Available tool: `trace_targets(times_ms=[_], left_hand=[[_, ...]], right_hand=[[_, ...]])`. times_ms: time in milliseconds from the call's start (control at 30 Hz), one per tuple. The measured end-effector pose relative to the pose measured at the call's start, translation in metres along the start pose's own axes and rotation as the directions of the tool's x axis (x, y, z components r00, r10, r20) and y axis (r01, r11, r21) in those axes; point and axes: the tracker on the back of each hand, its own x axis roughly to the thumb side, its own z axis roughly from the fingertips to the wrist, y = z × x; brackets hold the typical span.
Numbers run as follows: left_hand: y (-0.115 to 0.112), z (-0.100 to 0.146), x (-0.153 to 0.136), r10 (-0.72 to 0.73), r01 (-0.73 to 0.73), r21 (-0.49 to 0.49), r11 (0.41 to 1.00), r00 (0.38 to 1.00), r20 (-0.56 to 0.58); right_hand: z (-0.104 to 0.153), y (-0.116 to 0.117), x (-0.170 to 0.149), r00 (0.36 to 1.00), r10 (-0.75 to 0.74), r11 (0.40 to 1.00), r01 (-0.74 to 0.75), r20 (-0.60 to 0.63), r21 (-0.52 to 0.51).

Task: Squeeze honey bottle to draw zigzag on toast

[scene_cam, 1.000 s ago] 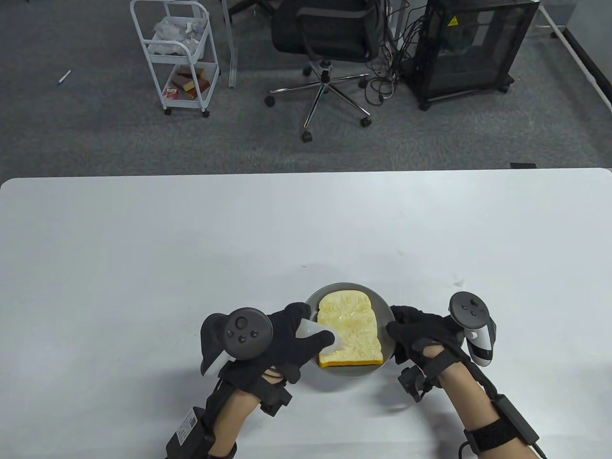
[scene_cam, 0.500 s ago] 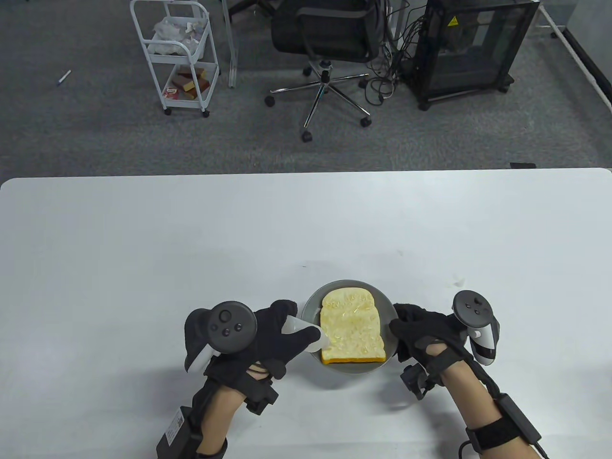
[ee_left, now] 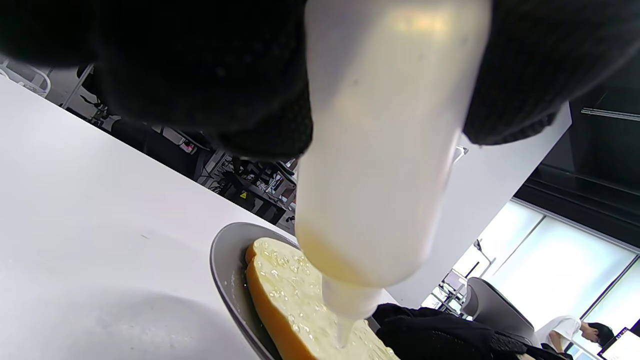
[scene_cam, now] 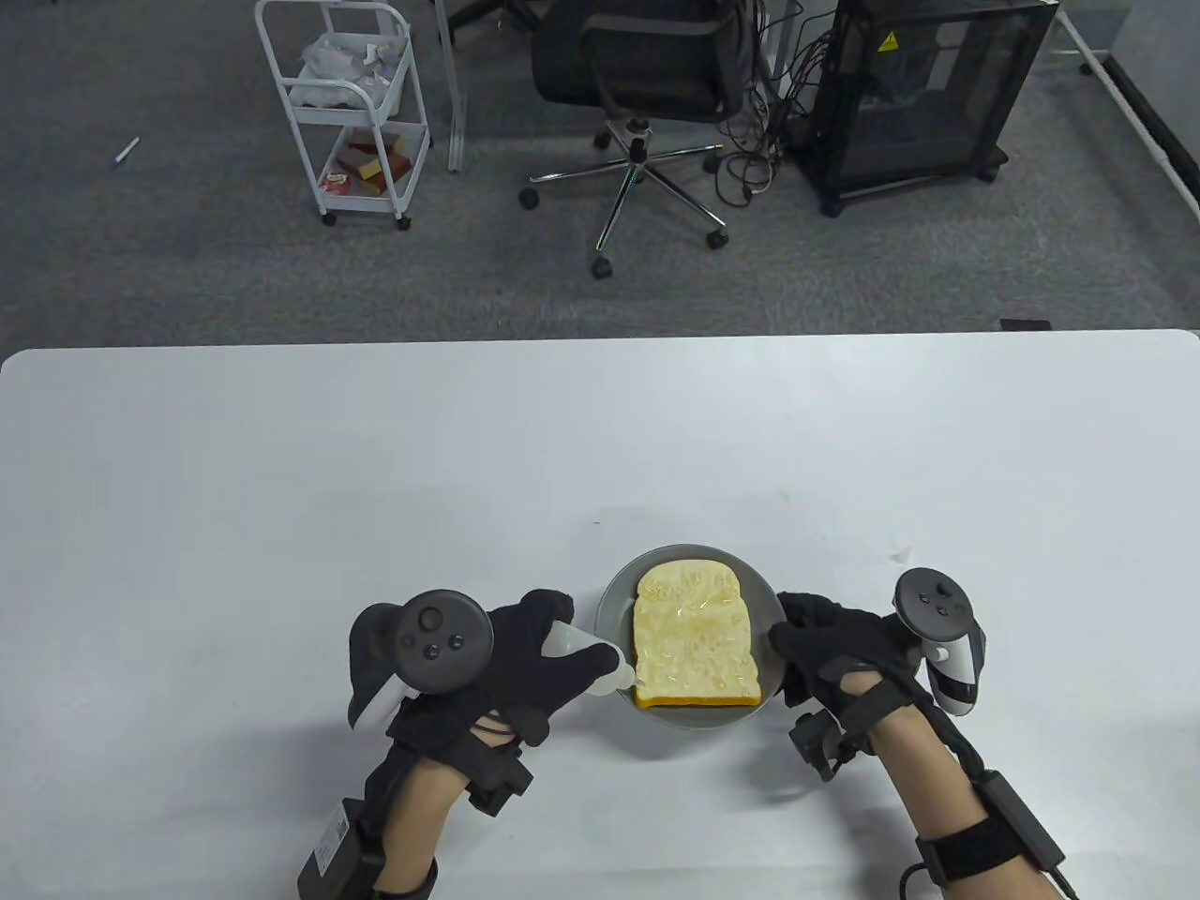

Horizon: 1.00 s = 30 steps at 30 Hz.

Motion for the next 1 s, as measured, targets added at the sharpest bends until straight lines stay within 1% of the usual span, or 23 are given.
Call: trace_targets(times_ms=[500,700,1000], left_hand=[[-0.024,-0.008,0.014,0.031,-0.032,0.017,0.999,0.999,0.041],[-0.035,-0.012,0.021,0.051,-0.054,0.044,0.998,0.997,0.065],[-0.049,-0.017,0.029,0.052,-0.054,0.029,0.998,0.996,0.076]], right_hand=[[0.0,0.004,-0.001,1.0,0.01,1.0,-0.01,-0.002,0.013],[0.0,0.006,-0.001,1.0,0.01,1.0,-0.01,-0.003,0.016],[0.0,0.009,-0.001,1.0,0.013,1.0,-0.013,0.001,0.022]])
